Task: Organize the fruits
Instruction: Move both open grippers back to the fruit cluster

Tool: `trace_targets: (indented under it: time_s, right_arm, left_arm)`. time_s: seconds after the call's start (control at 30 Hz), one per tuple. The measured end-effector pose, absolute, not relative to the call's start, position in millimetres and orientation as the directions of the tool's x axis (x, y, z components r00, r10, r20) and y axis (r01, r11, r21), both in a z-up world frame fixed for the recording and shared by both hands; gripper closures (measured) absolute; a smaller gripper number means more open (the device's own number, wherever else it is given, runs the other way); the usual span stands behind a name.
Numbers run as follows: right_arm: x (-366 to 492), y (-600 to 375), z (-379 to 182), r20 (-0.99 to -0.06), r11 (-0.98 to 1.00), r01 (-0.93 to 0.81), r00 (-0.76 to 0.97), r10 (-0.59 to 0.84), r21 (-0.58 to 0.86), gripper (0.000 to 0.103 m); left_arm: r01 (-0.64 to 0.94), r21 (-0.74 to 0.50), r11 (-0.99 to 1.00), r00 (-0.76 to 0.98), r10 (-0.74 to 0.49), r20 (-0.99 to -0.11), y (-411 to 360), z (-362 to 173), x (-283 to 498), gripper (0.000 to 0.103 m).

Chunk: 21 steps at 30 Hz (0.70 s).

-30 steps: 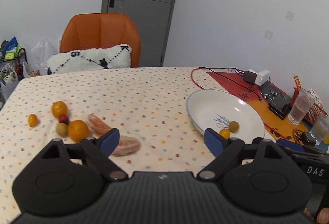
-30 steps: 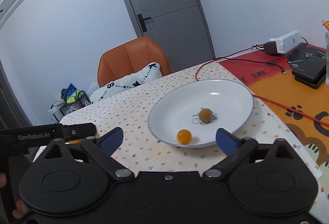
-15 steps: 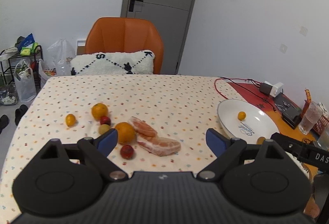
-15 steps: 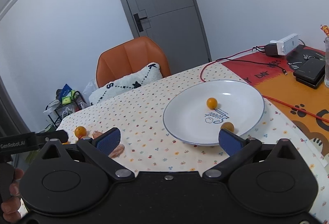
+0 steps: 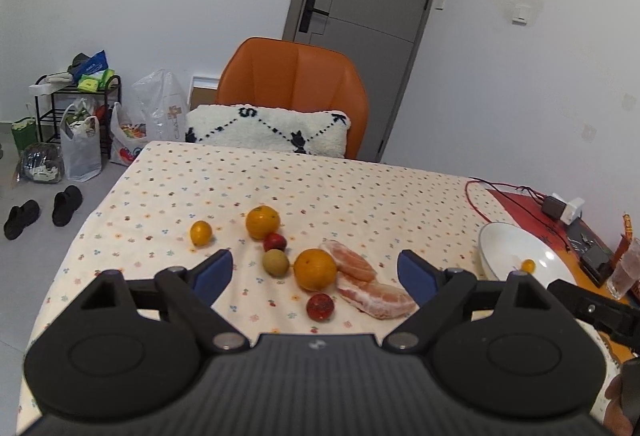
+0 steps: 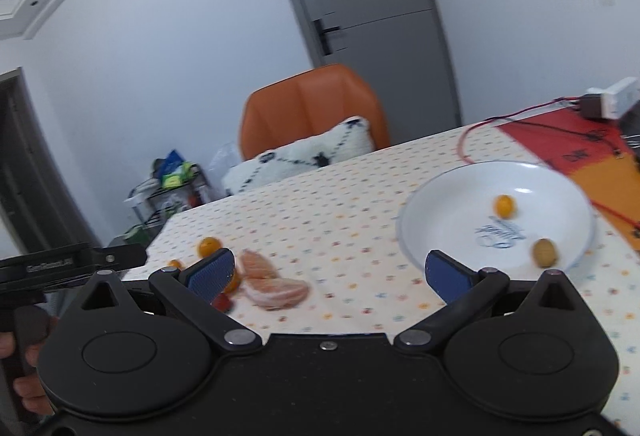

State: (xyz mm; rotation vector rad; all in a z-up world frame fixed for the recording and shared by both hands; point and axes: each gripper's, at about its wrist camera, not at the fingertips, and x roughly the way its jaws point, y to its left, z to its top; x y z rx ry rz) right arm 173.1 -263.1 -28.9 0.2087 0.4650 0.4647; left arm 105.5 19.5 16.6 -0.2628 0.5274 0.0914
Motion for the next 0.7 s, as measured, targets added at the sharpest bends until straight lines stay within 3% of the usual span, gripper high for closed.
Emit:
trace_targets:
  time_s: [0.3, 0.53, 0.7]
  right_arm:
    - [190, -233, -42, -0.418, 0.848, -0.463, 0.738, 0.530, 0.258, 0.002]
    - [212, -217, -59, -0.467, 0.825, -0.492, 0.682, 0.563, 0.278, 0.016]
    - [228, -205, -70, -0.500, 0.822, -0.498, 0.655, 0.566, 0.278, 0.020]
  left_arm:
    - [-0.170, -0.246, 0.954, 0.835, 0.006, -0.550, 27, -10, 125, 0.032]
    - [-0.156, -0.262, 0.952, 0.803, -0.032, -0.596, 26, -35, 146, 0.048]
    - [-0.152, -0.263, 0.953, 0.783, -0.046, -0.620, 26, -49, 160, 0.054]
